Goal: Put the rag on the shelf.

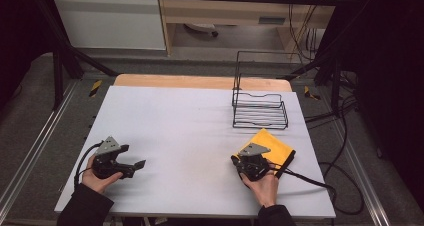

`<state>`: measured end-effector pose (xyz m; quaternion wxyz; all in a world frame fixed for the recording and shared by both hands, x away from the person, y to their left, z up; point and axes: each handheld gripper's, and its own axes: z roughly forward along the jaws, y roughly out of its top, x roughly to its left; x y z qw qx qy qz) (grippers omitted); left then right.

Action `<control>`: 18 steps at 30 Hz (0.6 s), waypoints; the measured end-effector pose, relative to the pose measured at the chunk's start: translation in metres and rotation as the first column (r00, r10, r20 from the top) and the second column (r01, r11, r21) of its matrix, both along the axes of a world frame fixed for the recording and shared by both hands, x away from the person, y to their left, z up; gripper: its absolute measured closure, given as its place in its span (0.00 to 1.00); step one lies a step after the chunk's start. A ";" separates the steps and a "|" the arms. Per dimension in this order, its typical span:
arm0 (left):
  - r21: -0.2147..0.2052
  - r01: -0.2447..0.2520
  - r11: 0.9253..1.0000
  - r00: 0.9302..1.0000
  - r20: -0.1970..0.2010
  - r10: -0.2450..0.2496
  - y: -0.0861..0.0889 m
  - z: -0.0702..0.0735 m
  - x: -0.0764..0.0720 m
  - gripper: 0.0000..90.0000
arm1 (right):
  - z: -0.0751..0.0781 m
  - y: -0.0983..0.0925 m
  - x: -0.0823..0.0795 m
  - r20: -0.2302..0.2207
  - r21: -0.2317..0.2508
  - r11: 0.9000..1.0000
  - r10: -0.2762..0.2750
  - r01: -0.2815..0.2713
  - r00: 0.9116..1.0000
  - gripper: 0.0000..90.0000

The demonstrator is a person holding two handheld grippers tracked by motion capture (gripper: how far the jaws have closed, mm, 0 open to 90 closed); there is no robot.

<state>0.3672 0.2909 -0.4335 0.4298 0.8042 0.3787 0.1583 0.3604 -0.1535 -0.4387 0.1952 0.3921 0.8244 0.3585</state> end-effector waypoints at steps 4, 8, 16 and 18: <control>0.003 0.001 1.000 1.000 -0.001 -0.001 0.000 0.000 0.000 0.10 | 0.008 0.002 -0.003 -0.009 0.077 0.996 0.035 -0.034 0.999 0.88; 0.004 -0.001 1.000 1.000 0.000 0.001 0.000 0.000 0.000 0.10 | 0.010 0.016 -0.007 -0.003 0.106 0.989 0.105 -0.104 0.994 0.88; 0.004 -0.001 1.000 1.000 0.000 0.001 0.000 0.000 0.000 0.10 | 0.008 0.052 -0.016 -0.013 0.143 0.965 0.226 -0.222 0.974 0.88; 0.005 -0.002 1.000 1.000 -0.001 0.002 0.000 0.000 0.000 0.10 | 0.007 0.060 -0.018 -0.014 0.145 0.959 0.249 -0.245 0.968 0.88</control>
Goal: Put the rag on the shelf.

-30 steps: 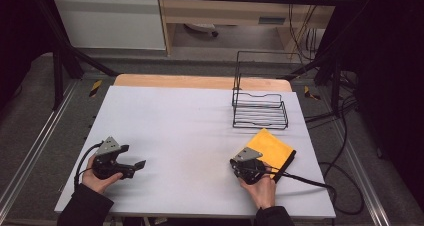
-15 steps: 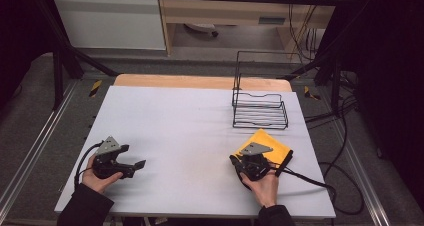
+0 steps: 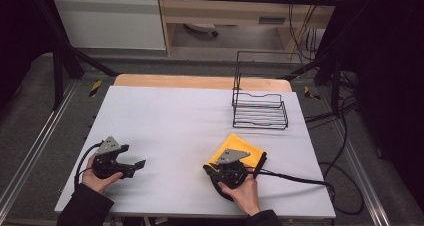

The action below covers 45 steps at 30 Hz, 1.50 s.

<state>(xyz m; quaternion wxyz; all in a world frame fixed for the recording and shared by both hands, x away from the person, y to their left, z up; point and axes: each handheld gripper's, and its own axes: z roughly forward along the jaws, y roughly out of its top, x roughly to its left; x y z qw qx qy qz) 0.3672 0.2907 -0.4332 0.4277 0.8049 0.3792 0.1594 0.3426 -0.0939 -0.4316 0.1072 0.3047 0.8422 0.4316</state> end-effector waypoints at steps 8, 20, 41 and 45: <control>-0.002 -0.002 1.000 1.000 0.001 0.002 0.000 0.001 -0.001 0.10 | -0.002 0.026 -0.014 -0.024 -0.003 0.991 0.134 -0.134 0.991 0.87; -0.002 0.004 1.000 1.000 -0.008 -0.004 -0.003 0.001 0.000 0.09 | 0.014 -0.002 -0.011 -0.007 0.061 0.996 0.061 -0.060 0.998 0.52; 0.026 0.030 0.999 0.999 -0.033 -0.029 -0.024 0.000 0.001 0.06 | -0.020 -0.113 0.032 -0.133 -0.005 0.919 -0.390 0.393 0.911 0.46; 0.028 0.026 0.999 0.999 -0.034 -0.025 -0.023 -0.001 0.000 0.06 | -0.021 -0.111 0.031 -0.183 -0.002 0.916 -0.396 0.402 0.900 0.58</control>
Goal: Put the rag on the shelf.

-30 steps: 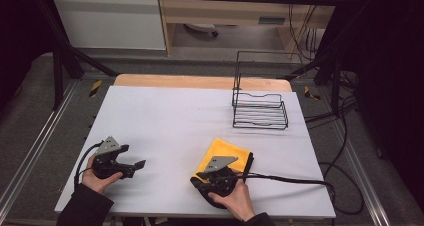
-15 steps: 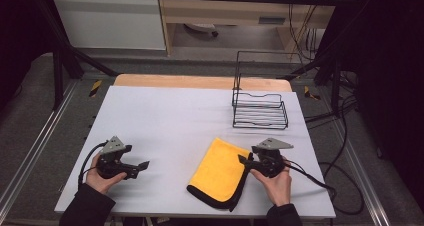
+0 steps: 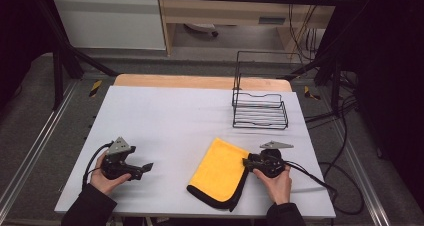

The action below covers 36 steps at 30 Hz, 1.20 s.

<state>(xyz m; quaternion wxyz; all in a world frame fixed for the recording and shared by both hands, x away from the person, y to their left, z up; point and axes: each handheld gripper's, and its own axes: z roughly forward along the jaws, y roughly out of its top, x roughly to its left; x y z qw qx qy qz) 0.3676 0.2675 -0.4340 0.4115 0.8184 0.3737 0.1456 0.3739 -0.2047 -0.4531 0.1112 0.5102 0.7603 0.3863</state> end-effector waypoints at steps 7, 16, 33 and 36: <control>-0.008 -0.017 1.000 1.000 -0.004 0.017 -0.003 0.000 0.001 0.06 | 0.000 0.002 0.000 -0.056 0.070 0.998 0.000 0.004 0.998 0.84; -0.037 -0.033 0.999 0.999 -0.018 0.032 -0.011 0.004 0.005 0.06 | 0.011 0.010 0.020 0.022 -0.027 0.996 0.082 -0.081 0.996 0.86; -0.018 0.020 1.000 1.000 -0.023 -0.020 -0.098 0.027 0.038 0.08 | 0.018 0.009 0.036 0.140 -0.039 0.989 0.148 -0.144 0.979 0.61; -0.034 0.028 0.999 0.999 -0.020 -0.029 -0.114 0.029 0.046 0.10 | 0.025 0.004 0.031 0.166 -0.020 0.991 0.136 -0.135 0.977 0.48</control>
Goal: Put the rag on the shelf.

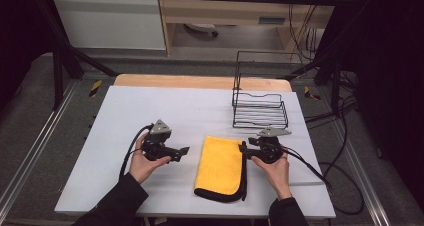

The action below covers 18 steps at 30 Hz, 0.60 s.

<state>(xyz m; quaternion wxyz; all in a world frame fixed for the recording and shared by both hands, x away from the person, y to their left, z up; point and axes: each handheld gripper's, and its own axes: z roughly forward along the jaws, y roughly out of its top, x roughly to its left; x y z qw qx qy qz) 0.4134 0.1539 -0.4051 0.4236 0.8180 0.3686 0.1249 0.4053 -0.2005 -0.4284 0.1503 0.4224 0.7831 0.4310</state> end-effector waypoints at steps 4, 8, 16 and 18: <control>-0.010 0.014 1.000 1.000 -0.004 -0.014 -0.022 -0.001 0.010 0.12 | 0.002 -0.005 -0.006 0.020 0.017 1.000 -0.015 0.014 1.000 0.33; 0.025 0.025 0.999 1.000 -0.009 -0.025 -0.042 -0.004 0.018 0.14 | -0.002 -0.010 -0.009 0.023 0.023 0.999 -0.027 0.027 0.999 0.20; 0.076 0.006 0.997 0.999 -0.036 -0.003 -0.068 -0.016 0.036 0.20 | -0.010 -0.021 -0.014 0.009 0.027 0.999 -0.046 0.046 0.999 0.08; 0.083 -0.002 0.997 0.999 -0.042 0.006 -0.070 -0.019 0.041 0.25 | -0.010 -0.021 -0.014 0.005 0.035 0.998 -0.046 0.046 0.999 0.07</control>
